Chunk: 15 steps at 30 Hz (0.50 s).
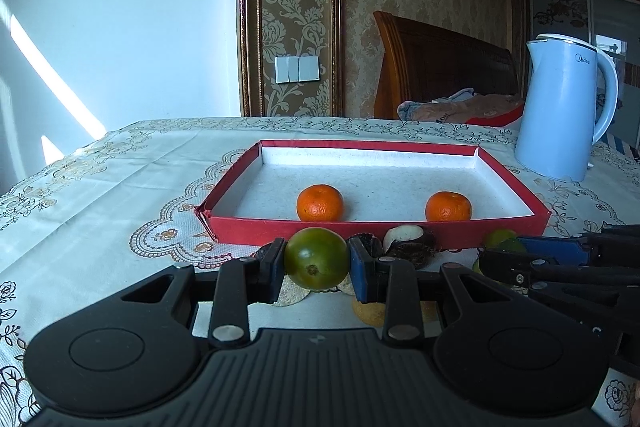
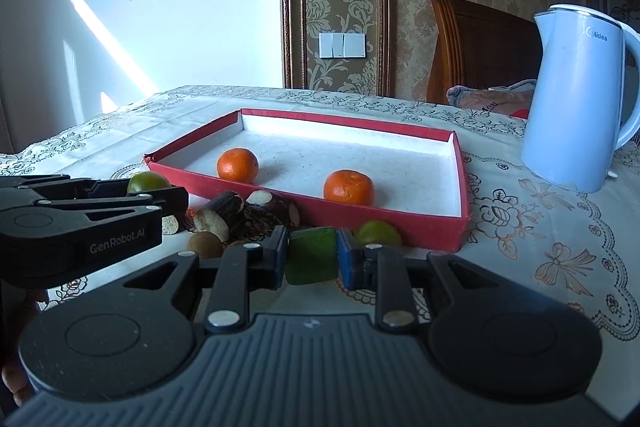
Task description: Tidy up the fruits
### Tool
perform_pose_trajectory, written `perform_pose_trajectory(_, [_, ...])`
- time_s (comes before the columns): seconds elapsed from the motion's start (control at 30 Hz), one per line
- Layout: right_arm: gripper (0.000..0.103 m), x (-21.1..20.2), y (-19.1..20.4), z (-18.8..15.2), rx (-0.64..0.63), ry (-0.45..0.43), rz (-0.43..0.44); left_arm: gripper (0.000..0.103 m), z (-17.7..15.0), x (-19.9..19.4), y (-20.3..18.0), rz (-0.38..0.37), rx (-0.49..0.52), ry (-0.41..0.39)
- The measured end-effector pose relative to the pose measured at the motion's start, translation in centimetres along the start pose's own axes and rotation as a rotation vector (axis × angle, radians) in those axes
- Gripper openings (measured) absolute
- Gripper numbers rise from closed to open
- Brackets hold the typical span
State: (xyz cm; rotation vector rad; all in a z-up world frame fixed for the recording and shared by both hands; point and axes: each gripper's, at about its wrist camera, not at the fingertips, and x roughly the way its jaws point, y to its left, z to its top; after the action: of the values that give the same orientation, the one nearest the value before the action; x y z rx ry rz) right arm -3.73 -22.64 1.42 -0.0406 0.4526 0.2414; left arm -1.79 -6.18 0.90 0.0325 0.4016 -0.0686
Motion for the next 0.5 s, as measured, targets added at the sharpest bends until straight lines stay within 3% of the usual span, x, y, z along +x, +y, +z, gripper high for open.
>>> perform_pose_trajectory(0.5, [0.025, -0.4, -1.4, 2.5, 0.005, -0.049, 0.015, 0.032, 3.3, 0.1, 0.0, -0.038, -0.013, -0.023])
